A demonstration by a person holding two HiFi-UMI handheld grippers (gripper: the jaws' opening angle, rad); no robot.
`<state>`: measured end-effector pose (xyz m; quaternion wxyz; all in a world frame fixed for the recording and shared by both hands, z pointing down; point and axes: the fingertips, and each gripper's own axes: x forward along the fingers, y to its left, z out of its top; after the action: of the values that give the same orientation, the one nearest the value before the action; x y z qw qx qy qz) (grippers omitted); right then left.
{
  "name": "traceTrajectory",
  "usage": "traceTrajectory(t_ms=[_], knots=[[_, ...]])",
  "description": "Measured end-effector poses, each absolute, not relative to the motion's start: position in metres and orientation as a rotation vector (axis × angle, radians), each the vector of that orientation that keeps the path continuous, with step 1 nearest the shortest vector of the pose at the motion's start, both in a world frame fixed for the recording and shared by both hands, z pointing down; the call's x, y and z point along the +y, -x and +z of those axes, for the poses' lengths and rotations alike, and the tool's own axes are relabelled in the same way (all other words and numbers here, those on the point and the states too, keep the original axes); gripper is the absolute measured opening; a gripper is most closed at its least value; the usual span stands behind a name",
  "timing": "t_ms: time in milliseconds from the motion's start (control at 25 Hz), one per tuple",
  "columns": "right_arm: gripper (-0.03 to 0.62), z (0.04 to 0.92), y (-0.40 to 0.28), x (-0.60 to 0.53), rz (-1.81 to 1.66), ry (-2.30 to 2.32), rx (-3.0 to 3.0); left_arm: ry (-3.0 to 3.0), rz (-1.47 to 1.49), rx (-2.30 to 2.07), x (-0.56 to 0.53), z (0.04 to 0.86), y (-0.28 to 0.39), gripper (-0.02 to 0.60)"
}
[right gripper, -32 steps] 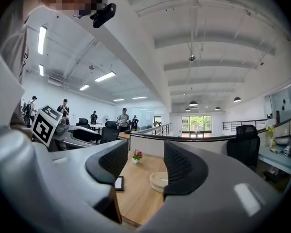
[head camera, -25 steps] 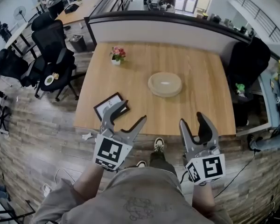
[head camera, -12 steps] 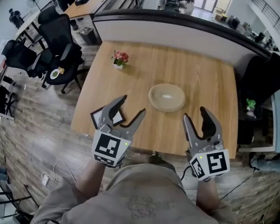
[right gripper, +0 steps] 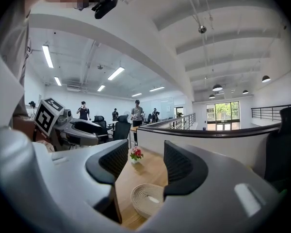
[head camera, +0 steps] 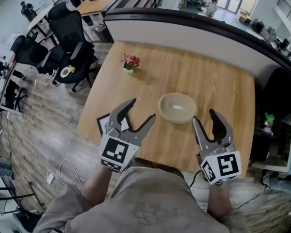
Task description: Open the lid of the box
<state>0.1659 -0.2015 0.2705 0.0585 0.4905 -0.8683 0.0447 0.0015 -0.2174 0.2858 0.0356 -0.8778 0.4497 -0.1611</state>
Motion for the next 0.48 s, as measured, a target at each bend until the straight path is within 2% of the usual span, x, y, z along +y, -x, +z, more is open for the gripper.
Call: traceTrajectory(t_ms=[480], knots=[[0.213,0.302,-0.15,-0.226,0.217,-1.495,-2.534,2.732,-0.545,1.27,-0.255,0.3,0.011,0.295]])
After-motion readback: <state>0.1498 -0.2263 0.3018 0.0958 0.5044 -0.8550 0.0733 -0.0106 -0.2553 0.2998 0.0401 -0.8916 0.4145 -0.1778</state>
